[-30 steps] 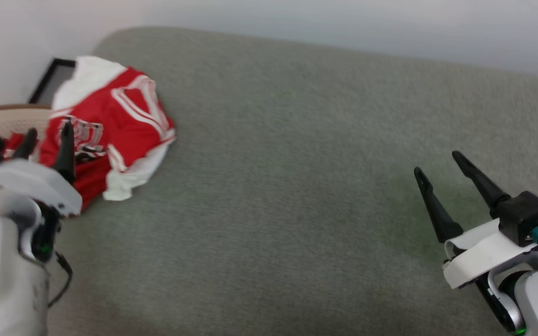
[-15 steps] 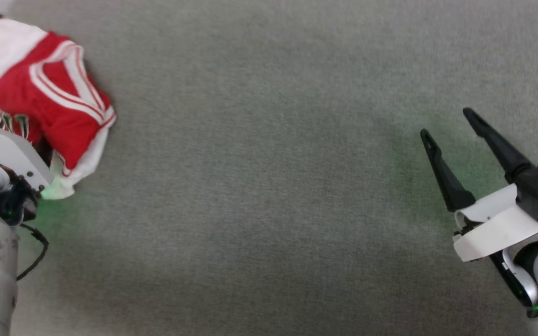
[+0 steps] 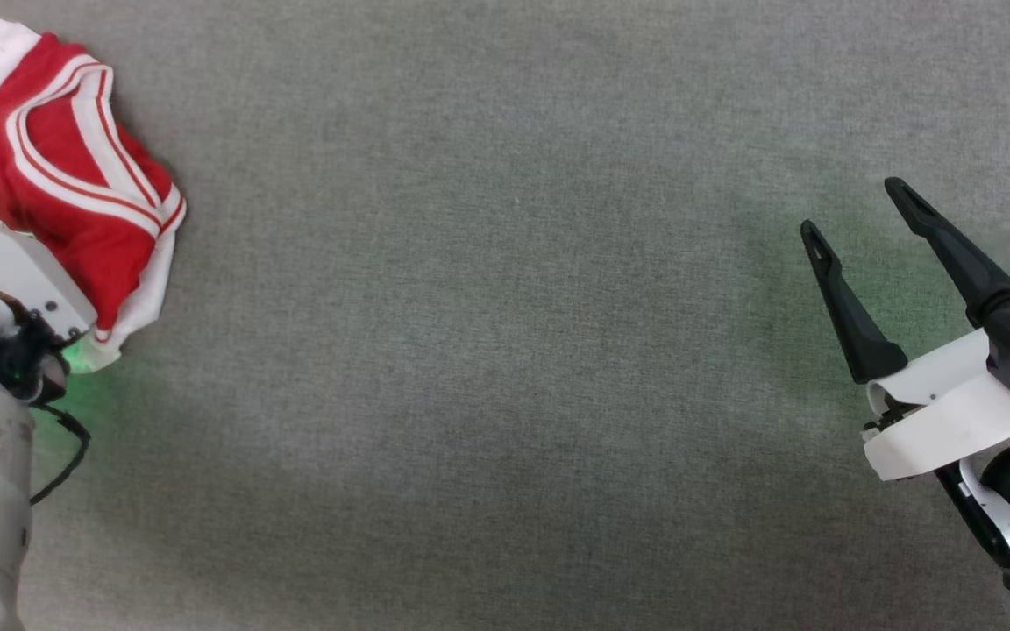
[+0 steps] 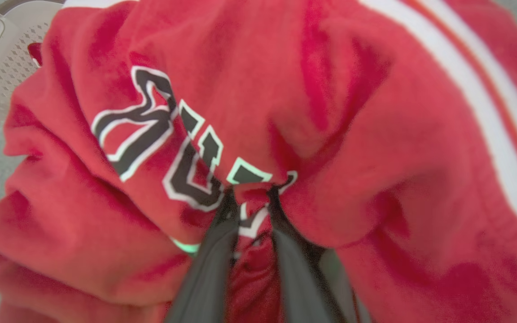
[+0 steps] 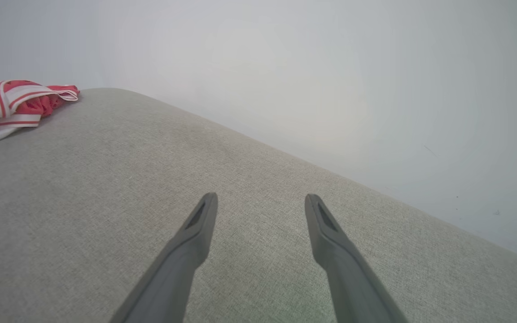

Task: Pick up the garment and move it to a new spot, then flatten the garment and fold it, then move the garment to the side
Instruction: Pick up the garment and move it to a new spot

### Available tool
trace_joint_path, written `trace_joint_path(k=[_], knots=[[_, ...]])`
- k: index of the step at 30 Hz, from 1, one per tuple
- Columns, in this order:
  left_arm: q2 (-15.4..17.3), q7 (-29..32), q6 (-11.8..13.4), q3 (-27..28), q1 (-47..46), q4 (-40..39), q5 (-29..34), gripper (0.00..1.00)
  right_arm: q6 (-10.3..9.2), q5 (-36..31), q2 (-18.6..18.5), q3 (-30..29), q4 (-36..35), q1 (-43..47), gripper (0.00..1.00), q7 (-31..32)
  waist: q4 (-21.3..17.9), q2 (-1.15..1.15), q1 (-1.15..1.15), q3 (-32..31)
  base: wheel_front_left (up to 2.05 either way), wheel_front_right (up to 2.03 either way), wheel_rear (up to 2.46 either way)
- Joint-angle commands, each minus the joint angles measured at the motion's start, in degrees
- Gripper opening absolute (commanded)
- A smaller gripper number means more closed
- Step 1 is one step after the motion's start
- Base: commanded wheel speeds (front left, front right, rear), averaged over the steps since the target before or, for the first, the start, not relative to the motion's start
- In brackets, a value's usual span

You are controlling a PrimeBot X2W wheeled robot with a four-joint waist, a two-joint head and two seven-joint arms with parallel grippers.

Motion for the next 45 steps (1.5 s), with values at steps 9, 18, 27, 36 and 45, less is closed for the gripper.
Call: trace_joint_path(k=[9,18,27,36,45], knots=[[1.9,-8.2,-0.9,-2.1,-1.3,-1.0,1.5,0.00,-0.08,0.3,1.5,-1.7,2.9,2.2,1.00,-2.0,1.9,0.00,0.00,-4.6,0.00,0.00,0.00],[4.8,-14.5,-1.1,-5.3,-3.5,-5.9,3.8,0.00,-0.08,0.7,4.0,-2.6,6.8,4.8,1.00,-5.0,3.7,0.00,0.00,-11.1,0.00,0.00,0.00],[7.6,-14.7,-1.1,-8.7,-6.0,-15.2,5.8,0.00,-0.08,1.0,6.0,-3.6,9.0,6.9,1.00,-7.1,4.9,0.00,0.00,-16.1,0.00,0.00,0.00],[10.4,-6.7,-1.2,-12.1,-4.0,-30.5,3.6,0.00,-0.08,0.5,7.9,-5.8,10.1,8.4,1.00,-8.8,3.9,0.00,0.00,-19.9,0.00,0.00,0.00],[11.4,3.9,1.2,-12.9,2.4,-48.4,0.4,0.00,-0.08,-0.6,9.3,-10.4,11.9,10.5,1.00,-10.3,-1.3,0.00,0.00,-21.7,0.00,0.00,0.00]])
